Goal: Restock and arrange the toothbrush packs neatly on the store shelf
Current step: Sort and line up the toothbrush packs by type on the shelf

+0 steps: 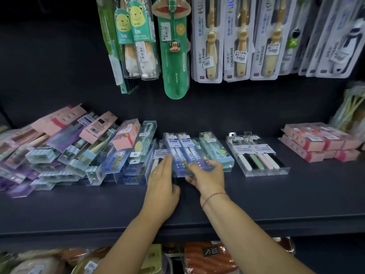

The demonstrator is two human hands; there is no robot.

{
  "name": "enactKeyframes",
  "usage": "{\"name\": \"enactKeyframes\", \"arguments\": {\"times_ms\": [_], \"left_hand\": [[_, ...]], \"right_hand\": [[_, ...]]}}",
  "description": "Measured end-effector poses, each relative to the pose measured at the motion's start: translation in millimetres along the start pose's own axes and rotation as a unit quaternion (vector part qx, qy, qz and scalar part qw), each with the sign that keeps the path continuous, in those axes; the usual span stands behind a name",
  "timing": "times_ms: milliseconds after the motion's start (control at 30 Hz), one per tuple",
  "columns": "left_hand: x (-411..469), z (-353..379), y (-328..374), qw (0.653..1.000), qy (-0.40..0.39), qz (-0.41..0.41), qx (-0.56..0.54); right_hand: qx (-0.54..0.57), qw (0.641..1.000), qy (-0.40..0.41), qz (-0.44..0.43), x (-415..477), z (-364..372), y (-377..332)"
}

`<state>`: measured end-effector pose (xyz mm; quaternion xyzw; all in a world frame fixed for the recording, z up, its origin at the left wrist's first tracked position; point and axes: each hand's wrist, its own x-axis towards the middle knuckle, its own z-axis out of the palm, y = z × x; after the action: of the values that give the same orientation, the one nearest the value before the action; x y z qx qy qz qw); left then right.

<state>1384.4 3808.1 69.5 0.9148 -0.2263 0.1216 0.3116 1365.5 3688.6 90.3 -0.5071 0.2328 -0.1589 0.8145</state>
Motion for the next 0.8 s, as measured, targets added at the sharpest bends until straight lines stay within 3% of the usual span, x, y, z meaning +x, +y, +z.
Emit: {"name": "enactKeyframes", "arguments": {"times_ms": [133,300,367,433,567,633,700,800], "left_hand": [[6.0,5.3,-3.8,0.972,-0.110,-0.003,0.206],[10.9,5.7,-2.5,0.968,-0.107,-0.011,0.225],[11.2,5.5,1.4,0.985,-0.087,-0.027,0.149],[9.4,2.6,9.0,0.995,-0.085,-0.049,-0.010],[5.6,-1.7,32.9,0.963,-0.076,-0.075,-0.246],[6.2,-2.1,46.3,0.919,-0.043,-0.119,-0.373],[10.0,-1.6,53.3,0.845,-0.024,-0.165,-0.509],[15.5,-2.0,54.2,0.758,-0.008,-0.239,-0.607]], "right_hand": [[-0.016,1.000,0.021,-0.013,1.7,-14.3,-6.1],[-0.043,0.997,0.061,-0.027,5.3,-23.6,-5.4],[-0.046,0.995,0.079,-0.030,6.3,-26.2,-6.6],[-0.043,0.995,0.082,-0.029,4.9,-27.9,-7.9],[-0.016,0.998,0.044,-0.045,-8.2,-24.8,-8.3],[-0.007,0.998,0.026,-0.062,-15.3,-21.5,-7.6],[-0.015,0.997,0.009,-0.079,-21.8,-19.5,-7.0],[-0.109,0.988,-0.032,-0.103,-30.4,-22.6,-4.1]]}}
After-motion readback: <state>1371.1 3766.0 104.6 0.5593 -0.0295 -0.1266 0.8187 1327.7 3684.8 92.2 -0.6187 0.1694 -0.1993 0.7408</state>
